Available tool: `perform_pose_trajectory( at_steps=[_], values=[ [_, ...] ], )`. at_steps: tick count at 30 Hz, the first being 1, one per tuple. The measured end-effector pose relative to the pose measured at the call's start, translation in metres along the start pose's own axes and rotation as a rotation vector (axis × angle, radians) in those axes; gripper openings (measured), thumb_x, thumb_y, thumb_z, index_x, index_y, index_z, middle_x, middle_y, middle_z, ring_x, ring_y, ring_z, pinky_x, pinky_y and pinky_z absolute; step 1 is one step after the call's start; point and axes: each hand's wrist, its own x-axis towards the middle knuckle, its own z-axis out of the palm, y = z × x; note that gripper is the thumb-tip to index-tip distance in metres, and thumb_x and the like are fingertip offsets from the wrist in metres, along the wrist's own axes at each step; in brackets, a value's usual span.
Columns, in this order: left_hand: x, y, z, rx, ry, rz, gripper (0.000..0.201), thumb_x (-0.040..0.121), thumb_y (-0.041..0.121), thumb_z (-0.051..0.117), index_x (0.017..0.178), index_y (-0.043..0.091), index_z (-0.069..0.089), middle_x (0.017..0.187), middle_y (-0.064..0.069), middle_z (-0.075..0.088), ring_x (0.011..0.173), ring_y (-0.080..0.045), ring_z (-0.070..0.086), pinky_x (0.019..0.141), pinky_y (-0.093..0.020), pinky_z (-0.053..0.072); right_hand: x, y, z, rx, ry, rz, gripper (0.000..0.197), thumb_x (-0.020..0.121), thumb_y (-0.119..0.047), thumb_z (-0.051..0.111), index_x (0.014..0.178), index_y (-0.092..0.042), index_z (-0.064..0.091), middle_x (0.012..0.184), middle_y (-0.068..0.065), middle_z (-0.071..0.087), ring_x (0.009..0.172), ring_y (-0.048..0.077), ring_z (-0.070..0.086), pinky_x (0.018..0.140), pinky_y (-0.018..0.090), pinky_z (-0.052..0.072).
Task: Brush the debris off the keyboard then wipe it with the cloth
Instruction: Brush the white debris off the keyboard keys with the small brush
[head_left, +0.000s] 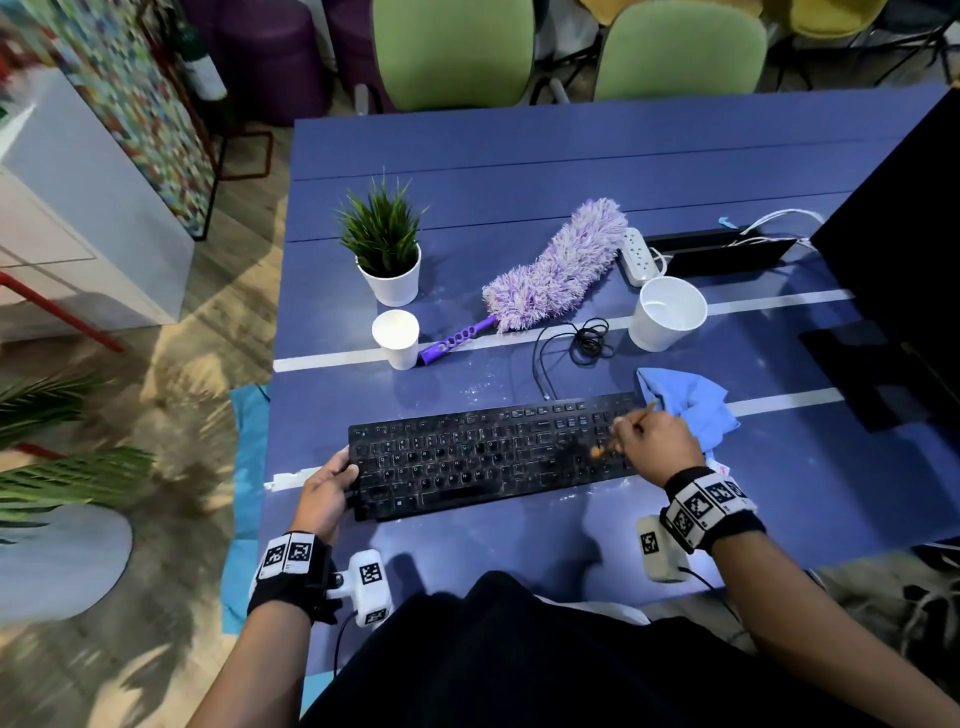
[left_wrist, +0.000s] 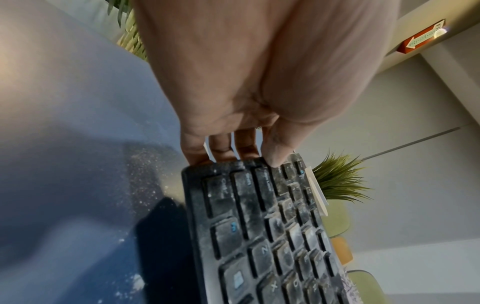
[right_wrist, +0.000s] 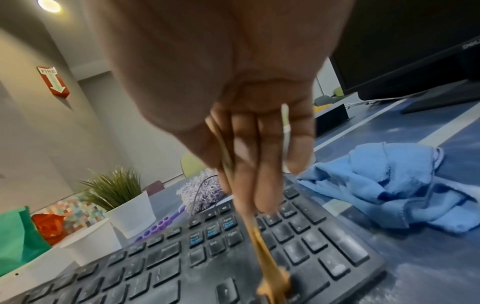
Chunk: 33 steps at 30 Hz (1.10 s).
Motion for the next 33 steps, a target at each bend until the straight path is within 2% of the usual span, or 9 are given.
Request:
perform_pose_trajectory(
  at_steps=[2,6,10,14,18,20,28,31,33],
  values=[
    [0.000,0.000,0.000,0.005,-0.001,0.006,0.039,0.099,-0.005,0.037,0.132,0.006,0.056,0.096,0.004,0.074,0.079,-0.006,0.069,0.065,-0.017,0.055,0.000,0.005,0.005,-0.021,-0.043,0.052,0.042,0.090,-0.040,0.043,0.074,-0.010,0.068,0.079,0.016,0.070,0.082,0.035,0.064,0.072,0.037,0.052],
    [-0.001,-0.002,0.001,0.011,-0.002,0.006,0.040,0.100,-0.004,0.036,0.133,0.006,0.055,0.103,-0.002,0.071,0.083,-0.009,0.068,0.066,-0.017,0.055,-0.005,0.008,0.004,0.017,0.009,0.042,0.032,0.095,-0.034,0.047,0.085,-0.016,0.072,0.079,0.010,0.072,0.086,0.032,0.064,0.078,0.037,0.051],
    [0.000,-0.004,-0.001,0.013,-0.006,-0.004,0.041,0.100,-0.003,0.036,0.135,0.007,0.054,0.111,-0.008,0.068,0.089,-0.013,0.066,0.068,-0.019,0.055,-0.016,0.000,0.014,0.181,-0.086,-0.119,0.021,0.097,-0.028,0.052,0.084,-0.025,0.069,0.071,-0.006,0.072,0.072,0.013,0.069,0.072,0.028,0.055],
    [0.000,-0.003,-0.002,0.024,-0.002,-0.006,0.042,0.100,-0.003,0.035,0.136,0.006,0.053,0.119,-0.013,0.065,0.092,-0.015,0.065,0.073,-0.022,0.053,-0.036,-0.010,0.032,0.231,-0.248,-0.315,0.018,0.097,-0.029,0.054,0.090,-0.030,0.070,0.074,-0.010,0.073,0.071,0.002,0.069,0.073,0.031,0.059],
    [-0.001,-0.003,-0.002,0.019,-0.001,-0.010,0.041,0.100,-0.004,0.035,0.136,0.004,0.054,0.107,-0.007,0.070,0.084,-0.011,0.068,0.066,-0.019,0.055,-0.041,-0.018,0.037,0.346,-0.166,-0.310,0.017,0.097,-0.023,0.055,0.090,-0.027,0.070,0.075,-0.009,0.073,0.072,0.002,0.069,0.074,0.029,0.059],
    [-0.001,-0.003,-0.002,0.013,0.001,-0.011,0.041,0.099,-0.004,0.035,0.135,0.004,0.053,0.100,-0.002,0.072,0.078,-0.007,0.070,0.063,-0.018,0.055,-0.044,-0.024,0.042,0.356,-0.276,-0.341,0.016,0.097,-0.025,0.056,0.091,-0.025,0.071,0.077,-0.005,0.074,0.072,0.005,0.070,0.076,0.034,0.059],
    [-0.004,0.002,-0.001,-0.006,-0.007,-0.015,0.041,0.100,-0.004,0.035,0.134,0.007,0.055,0.098,0.000,0.073,0.078,-0.007,0.070,0.060,-0.019,0.055,-0.049,-0.042,0.054,0.198,-0.366,-0.472,0.024,0.098,-0.033,0.051,0.089,-0.022,0.070,0.076,-0.005,0.072,0.073,0.011,0.067,0.076,0.035,0.056],
    [-0.003,0.003,0.000,0.005,-0.009,-0.010,0.041,0.100,-0.004,0.035,0.135,0.006,0.055,0.101,-0.003,0.071,0.077,-0.006,0.070,0.060,-0.018,0.054,-0.048,-0.040,0.055,0.216,-0.258,-0.468,0.025,0.099,-0.036,0.049,0.094,-0.023,0.070,0.078,-0.006,0.072,0.075,0.011,0.067,0.073,0.028,0.054],
    [-0.004,0.003,-0.001,-0.001,-0.001,-0.010,0.041,0.100,-0.004,0.035,0.135,0.005,0.054,0.101,-0.003,0.071,0.077,-0.005,0.069,0.060,-0.017,0.054,-0.048,-0.044,0.054,0.186,-0.333,-0.482,0.024,0.098,-0.032,0.050,0.088,-0.021,0.070,0.075,-0.008,0.070,0.071,0.010,0.066,0.071,0.026,0.051]
  ],
)
